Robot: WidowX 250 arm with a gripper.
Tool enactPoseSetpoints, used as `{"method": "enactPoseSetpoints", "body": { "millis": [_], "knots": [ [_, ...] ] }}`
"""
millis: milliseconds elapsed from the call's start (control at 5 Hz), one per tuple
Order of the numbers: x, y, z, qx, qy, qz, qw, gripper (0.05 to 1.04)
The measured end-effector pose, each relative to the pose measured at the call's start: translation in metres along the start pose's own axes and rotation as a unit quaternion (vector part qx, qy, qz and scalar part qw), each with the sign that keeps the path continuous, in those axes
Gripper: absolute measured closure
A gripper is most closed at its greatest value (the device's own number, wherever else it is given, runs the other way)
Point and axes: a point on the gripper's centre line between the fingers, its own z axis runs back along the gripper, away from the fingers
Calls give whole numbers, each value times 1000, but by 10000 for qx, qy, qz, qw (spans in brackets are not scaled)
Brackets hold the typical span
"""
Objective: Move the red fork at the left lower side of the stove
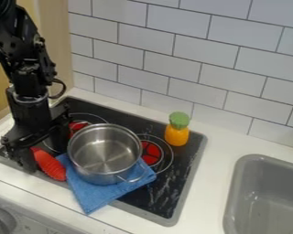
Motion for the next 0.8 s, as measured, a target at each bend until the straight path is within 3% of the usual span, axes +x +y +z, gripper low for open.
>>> {"method": "enactPoseSetpoints", "body": {
  "millis": [200, 600, 800],
  "knots": [
    [-3, 6, 2, 165, 86, -112, 9998, 85],
    [-2, 6, 50, -182, -217, -227, 9993, 85],
    [-5, 9, 63, -241, -241, -212, 9992, 85]
  ]
}}
